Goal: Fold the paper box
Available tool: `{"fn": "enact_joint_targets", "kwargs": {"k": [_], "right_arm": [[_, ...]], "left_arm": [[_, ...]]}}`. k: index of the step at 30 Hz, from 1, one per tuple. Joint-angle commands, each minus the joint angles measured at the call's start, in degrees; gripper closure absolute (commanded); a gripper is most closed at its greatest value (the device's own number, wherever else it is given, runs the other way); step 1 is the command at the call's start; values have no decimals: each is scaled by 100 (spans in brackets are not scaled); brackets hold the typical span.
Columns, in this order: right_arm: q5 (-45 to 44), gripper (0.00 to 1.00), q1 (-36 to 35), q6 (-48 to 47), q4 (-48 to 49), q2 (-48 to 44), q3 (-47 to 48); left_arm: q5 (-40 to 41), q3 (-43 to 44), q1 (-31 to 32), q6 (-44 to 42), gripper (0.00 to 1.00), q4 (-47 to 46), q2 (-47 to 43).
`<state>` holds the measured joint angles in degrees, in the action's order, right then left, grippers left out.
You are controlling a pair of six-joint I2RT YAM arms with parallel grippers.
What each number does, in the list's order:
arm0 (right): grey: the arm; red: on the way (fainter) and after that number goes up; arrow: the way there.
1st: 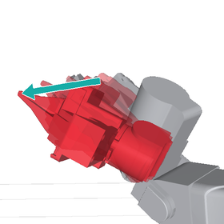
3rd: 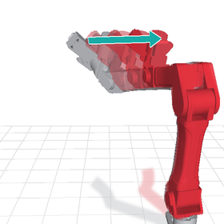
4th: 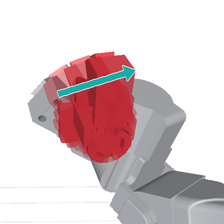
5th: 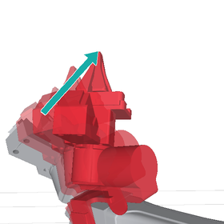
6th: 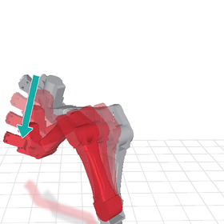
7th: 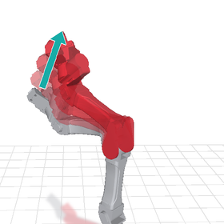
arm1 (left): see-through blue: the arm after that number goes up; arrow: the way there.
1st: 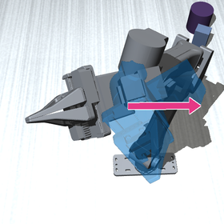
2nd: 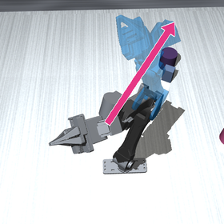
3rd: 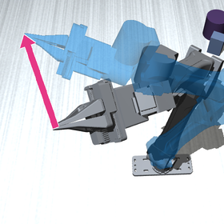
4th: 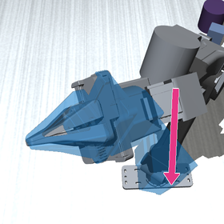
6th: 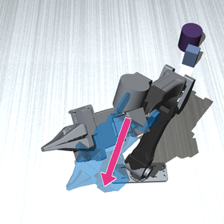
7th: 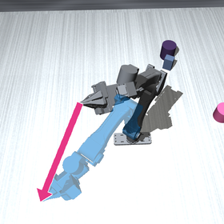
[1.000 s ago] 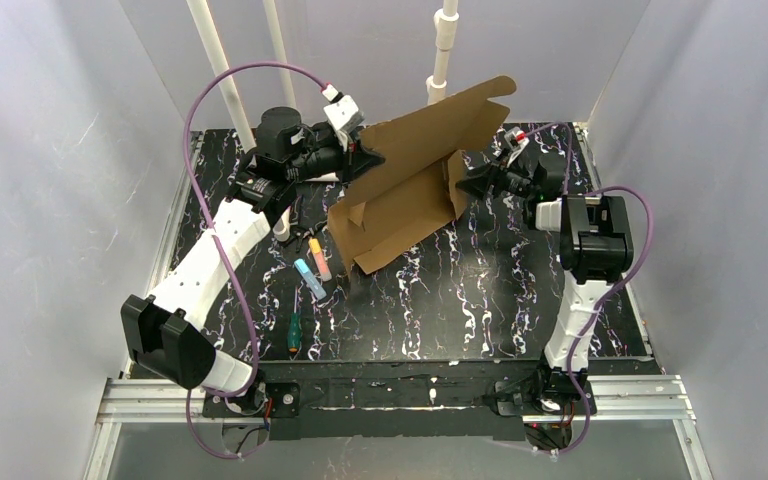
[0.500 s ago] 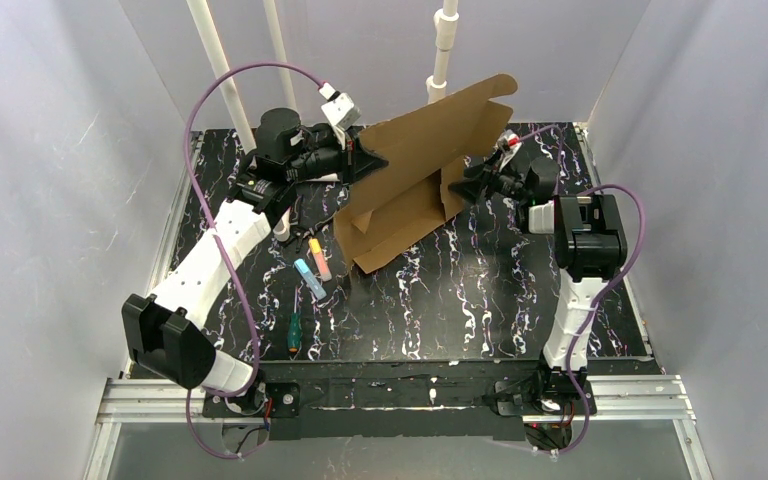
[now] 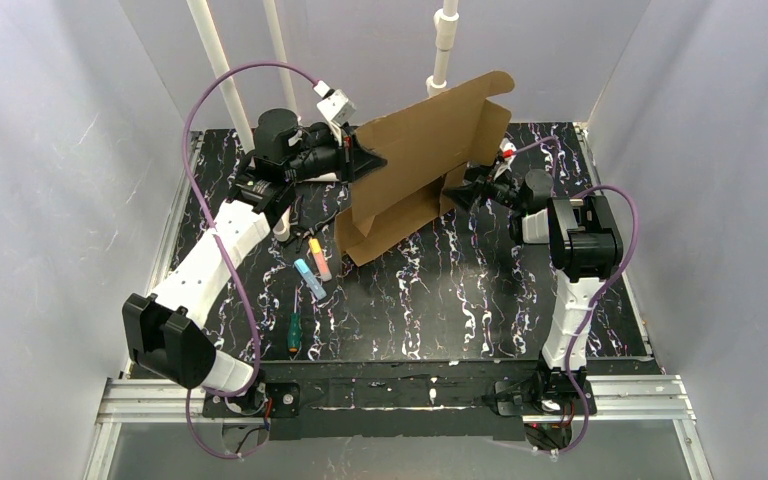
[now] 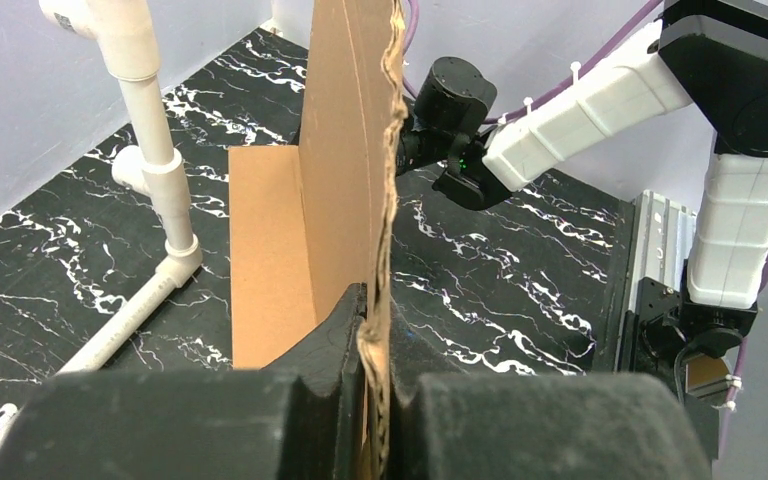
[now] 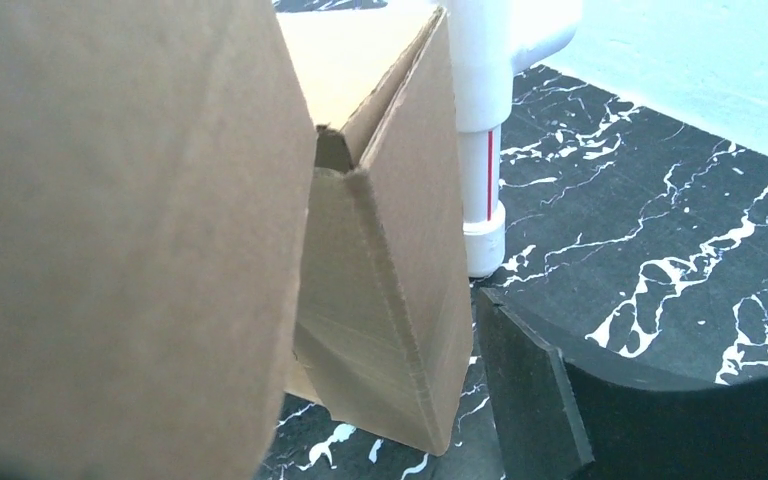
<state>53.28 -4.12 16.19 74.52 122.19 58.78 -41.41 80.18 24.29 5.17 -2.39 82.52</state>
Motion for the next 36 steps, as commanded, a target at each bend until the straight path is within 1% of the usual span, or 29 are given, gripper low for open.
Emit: {"fn": "enact_joint_targets", "kwargs": {"k": [1,7,11,13,16,19,22,25,26,29,30,31,32,34,35,36], "right_arm": [[-239,13,-19,6,696,-266,6],[-388,26,-35,-27,680,-267,33],[-456,30,-81,56,975,-239,-37],[-518,35,-137,33,1103,-222,-87],[-582,47,-221,-86,1175,-221,-140],[-680,63,-280,-244,1177,-258,-221],[-692,82,-282,-411,1188,-387,-396],[-701,96,-282,-748,962,-666,-623],[-727,99,-282,-868,865,-787,-724],[-815,99,-267,-1052,547,-1231,-1025],[-832,99,-257,-1117,331,-1416,-1095],[-883,99,-248,-1247,-110,-1668,-1141],[-978,99,-247,-1475,-798,-1949,-1108],[-1108,99,-247,-2367,-2697,-2537,-865],[-1150,99,-247,-2762,-3572,-2775,-691],[-1255,99,-247,-3129,-4813,-3006,-511]], "left_arm": [[-195,-41,-33,300,100,-77,-241],[-179,-47,-69,496,100,-123,-225],[-61,-56,-77,710,100,-156,-210],[24,-84,-78,807,100,-171,-231],[93,-142,-82,937,100,-200,-288],[99,-173,-78,1060,100,-209,-349],[139,-200,-80,1144,100,-209,-422],[206,-207,-78,1236,100,-213,-491],[242,-218,-78,1266,100,-214,-518],[316,-238,-83,1394,100,-218,-598],[345,-246,-79,1455,100,-222,-631],[378,-263,-80,1548,100,-218,-693],[401,-284,-82,1613,100,-218,-751],[405,-362,-81,1771,100,-214,-853],[435,-415,-82,1902,98,-196,-905],[474,-475,-76,2026,94,-178,-958]]}}
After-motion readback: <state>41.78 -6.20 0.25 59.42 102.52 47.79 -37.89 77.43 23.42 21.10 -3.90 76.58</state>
